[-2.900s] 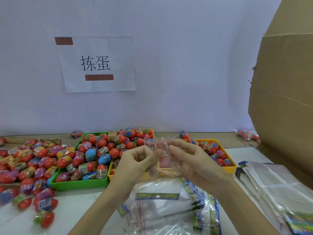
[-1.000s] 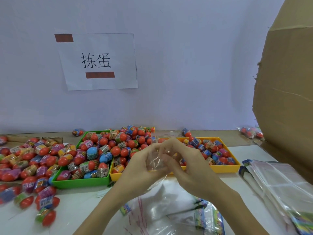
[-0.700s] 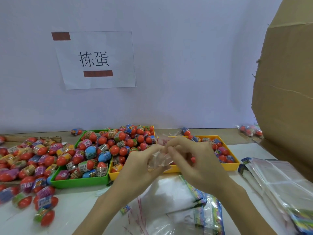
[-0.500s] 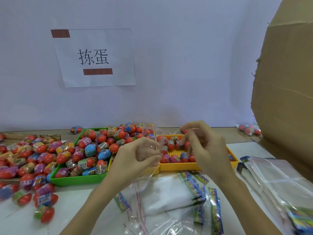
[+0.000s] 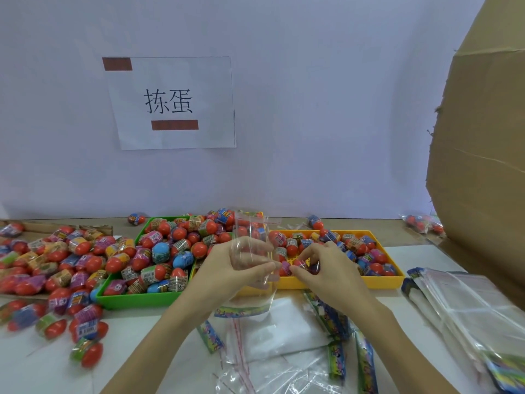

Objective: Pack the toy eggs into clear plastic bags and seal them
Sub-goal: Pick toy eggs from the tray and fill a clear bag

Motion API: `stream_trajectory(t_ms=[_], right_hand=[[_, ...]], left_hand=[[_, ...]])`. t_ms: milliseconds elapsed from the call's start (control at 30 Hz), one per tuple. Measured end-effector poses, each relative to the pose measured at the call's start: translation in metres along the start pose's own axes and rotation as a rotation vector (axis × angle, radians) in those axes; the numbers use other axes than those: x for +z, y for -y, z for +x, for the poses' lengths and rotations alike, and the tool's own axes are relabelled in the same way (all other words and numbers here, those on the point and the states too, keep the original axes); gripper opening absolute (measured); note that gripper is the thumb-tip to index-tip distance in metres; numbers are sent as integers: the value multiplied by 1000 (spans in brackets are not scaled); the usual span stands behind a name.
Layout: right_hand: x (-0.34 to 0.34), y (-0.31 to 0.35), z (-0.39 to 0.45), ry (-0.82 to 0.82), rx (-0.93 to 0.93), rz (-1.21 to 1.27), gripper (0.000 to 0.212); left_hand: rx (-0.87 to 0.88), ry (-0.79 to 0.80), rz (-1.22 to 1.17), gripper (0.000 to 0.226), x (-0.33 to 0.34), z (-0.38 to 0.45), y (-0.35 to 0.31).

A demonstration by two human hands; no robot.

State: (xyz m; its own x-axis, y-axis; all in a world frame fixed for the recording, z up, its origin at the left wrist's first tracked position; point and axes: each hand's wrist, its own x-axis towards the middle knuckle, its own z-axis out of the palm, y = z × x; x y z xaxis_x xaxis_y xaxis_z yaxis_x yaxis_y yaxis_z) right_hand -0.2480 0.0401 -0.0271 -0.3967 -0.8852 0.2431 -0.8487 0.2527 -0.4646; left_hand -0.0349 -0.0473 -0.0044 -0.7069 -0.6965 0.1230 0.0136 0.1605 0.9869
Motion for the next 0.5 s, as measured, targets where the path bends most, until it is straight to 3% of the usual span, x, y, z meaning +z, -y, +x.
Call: stream_trajectory(t_ms=[167, 333, 500], right_hand=[[-2, 3, -3, -168, -95, 247, 19], [-29, 20, -10, -389, -106, 877, 16], [-39, 44, -25, -334, -242, 1108, 21]], left_hand=[[-16, 38, -13, 27, 3, 0, 1], [-9, 59, -4, 25, 7, -2, 0], [38, 92, 123, 33, 20, -3, 2]])
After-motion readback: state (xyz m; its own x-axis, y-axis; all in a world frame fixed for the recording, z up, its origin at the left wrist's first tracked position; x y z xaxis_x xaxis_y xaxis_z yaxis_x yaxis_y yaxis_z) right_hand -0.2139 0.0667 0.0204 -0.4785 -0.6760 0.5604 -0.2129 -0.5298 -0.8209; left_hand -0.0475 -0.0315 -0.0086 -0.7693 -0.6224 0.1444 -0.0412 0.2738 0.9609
